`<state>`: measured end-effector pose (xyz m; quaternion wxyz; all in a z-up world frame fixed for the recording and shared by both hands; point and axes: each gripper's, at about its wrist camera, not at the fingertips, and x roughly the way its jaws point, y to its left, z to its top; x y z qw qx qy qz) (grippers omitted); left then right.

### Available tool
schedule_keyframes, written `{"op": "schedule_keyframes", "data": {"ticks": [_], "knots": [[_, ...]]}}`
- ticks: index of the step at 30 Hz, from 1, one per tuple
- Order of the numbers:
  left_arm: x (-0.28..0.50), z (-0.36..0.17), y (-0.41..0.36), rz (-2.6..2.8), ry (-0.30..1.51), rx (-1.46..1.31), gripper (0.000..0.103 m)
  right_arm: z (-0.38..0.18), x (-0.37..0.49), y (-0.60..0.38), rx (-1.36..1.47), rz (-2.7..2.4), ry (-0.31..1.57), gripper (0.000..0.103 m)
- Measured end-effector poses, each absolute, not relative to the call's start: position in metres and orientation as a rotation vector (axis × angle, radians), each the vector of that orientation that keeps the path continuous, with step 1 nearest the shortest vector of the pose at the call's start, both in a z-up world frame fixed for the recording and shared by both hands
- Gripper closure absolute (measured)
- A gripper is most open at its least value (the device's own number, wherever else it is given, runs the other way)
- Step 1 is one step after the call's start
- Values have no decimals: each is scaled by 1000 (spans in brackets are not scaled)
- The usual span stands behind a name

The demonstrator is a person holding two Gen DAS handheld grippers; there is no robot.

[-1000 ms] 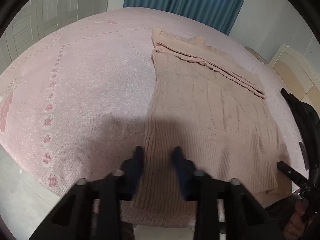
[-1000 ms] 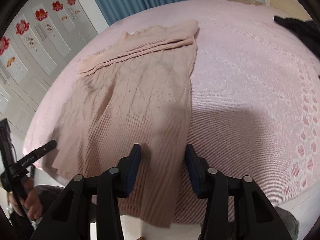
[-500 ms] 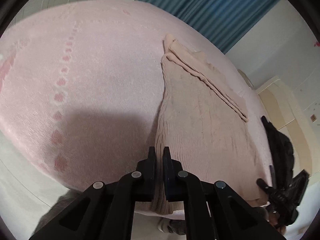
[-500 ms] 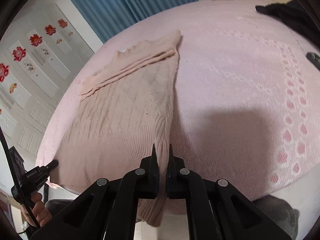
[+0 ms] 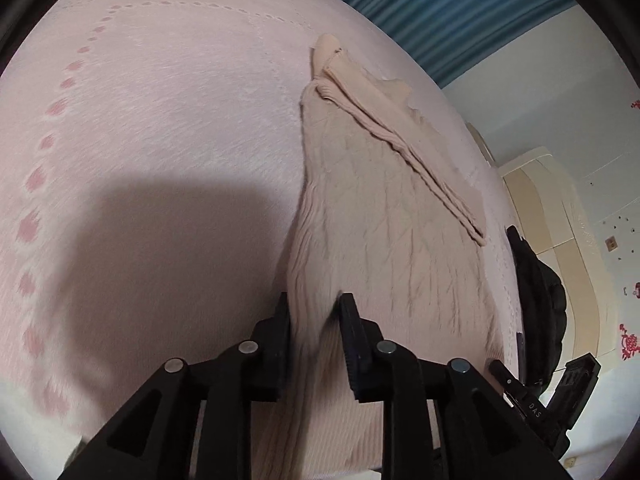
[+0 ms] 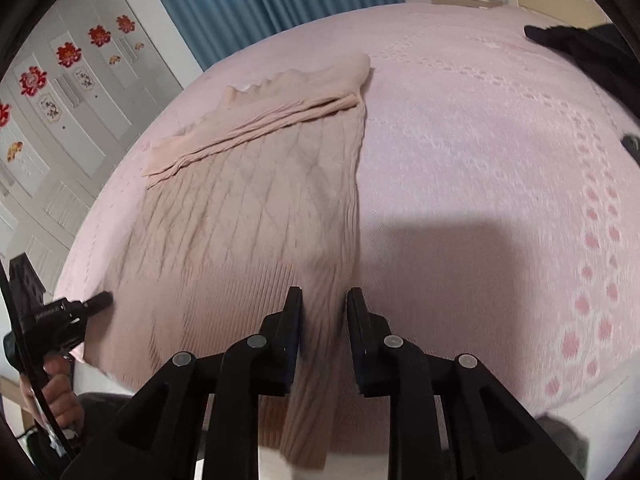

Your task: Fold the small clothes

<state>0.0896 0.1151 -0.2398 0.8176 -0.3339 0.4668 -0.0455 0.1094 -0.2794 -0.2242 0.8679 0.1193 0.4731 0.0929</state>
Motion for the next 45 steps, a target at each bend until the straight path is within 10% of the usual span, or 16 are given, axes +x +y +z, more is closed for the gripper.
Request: {"op": "schedule_keyframes", "data": {"ticks": [45], "knots": [[19, -233, 97, -129, 950, -735, 79, -233, 70, -283, 268, 250, 1068, 76]]}}
